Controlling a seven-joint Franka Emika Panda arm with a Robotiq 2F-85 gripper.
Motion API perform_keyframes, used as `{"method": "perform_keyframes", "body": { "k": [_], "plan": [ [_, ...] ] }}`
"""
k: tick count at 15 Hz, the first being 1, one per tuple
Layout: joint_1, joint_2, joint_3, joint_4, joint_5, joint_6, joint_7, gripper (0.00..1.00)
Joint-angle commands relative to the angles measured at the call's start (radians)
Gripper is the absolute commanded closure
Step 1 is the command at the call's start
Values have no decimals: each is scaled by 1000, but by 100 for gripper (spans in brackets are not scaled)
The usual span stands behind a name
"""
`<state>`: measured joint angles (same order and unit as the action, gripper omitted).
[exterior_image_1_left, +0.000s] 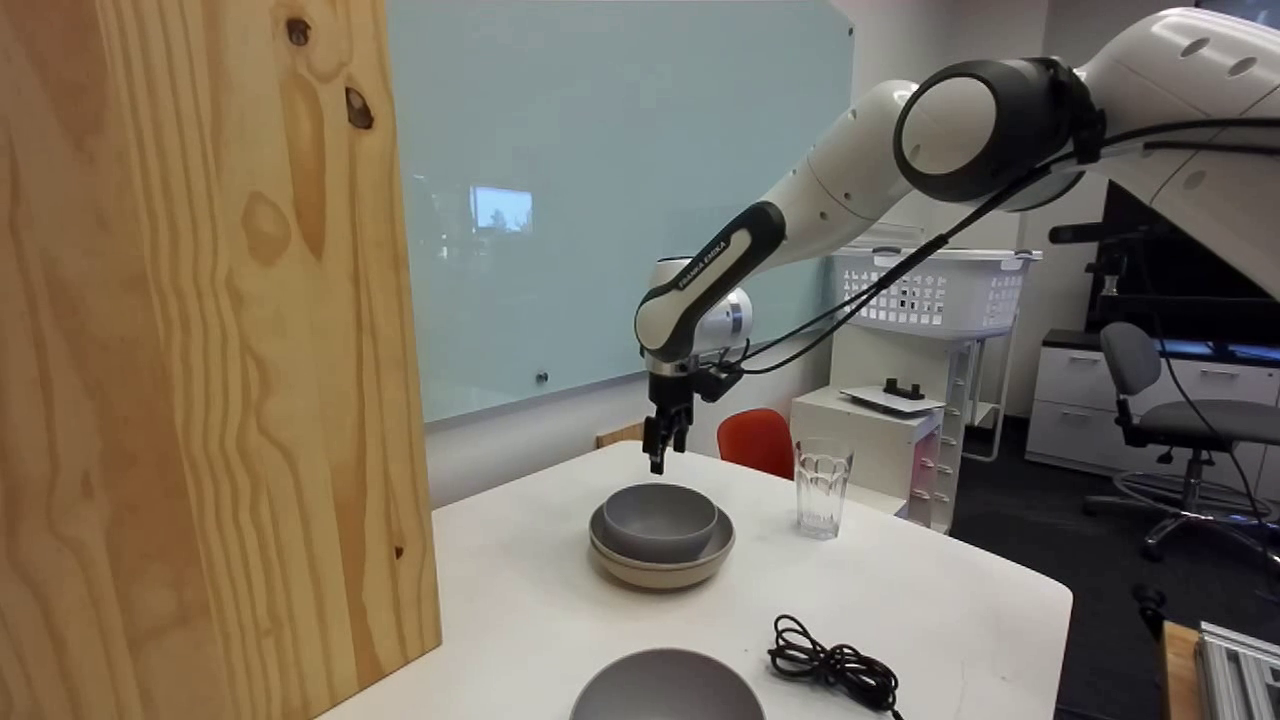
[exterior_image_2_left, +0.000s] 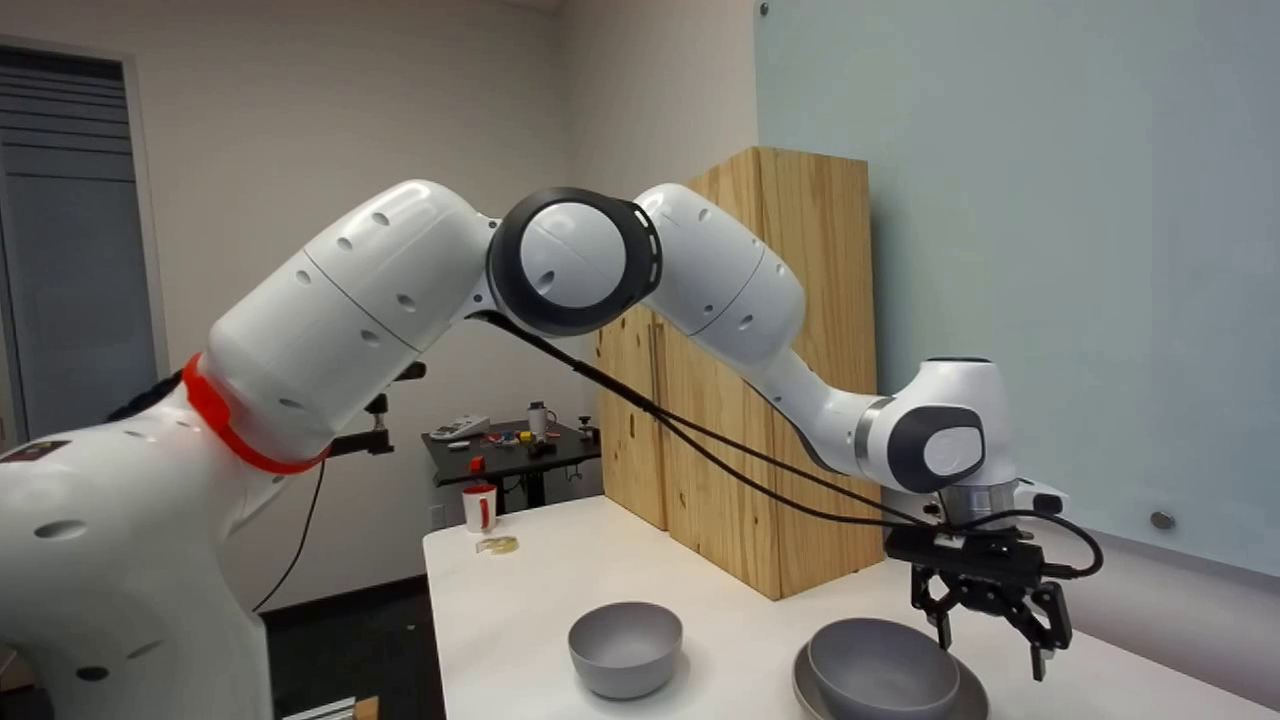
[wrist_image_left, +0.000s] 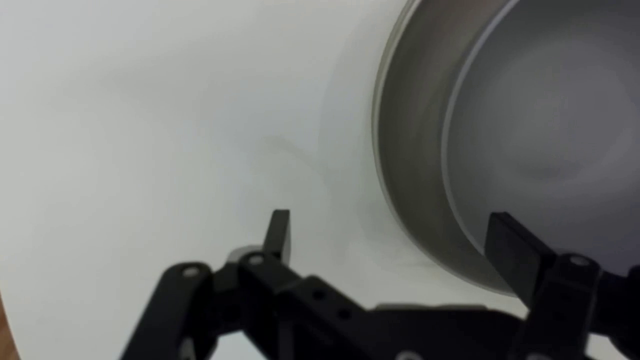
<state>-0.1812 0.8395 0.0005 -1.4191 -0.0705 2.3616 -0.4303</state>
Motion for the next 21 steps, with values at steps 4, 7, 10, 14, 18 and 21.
{"method": "perform_keyframes", "body": {
  "k": [4,7,10,14,18,21],
  "plan": [
    [-61,8,104,12,31,-50,-185,0],
    [-95,10,150,7,49,-66,-301,0],
    [-86,12,122,12,50,-129,-302,0],
    [-81,-3,89,7,49,-263,-271,0],
    [-81,4,80,20,48,-282,-279,44],
    [-90,4,89,15,60,-274,-296,66]
  ]
}}
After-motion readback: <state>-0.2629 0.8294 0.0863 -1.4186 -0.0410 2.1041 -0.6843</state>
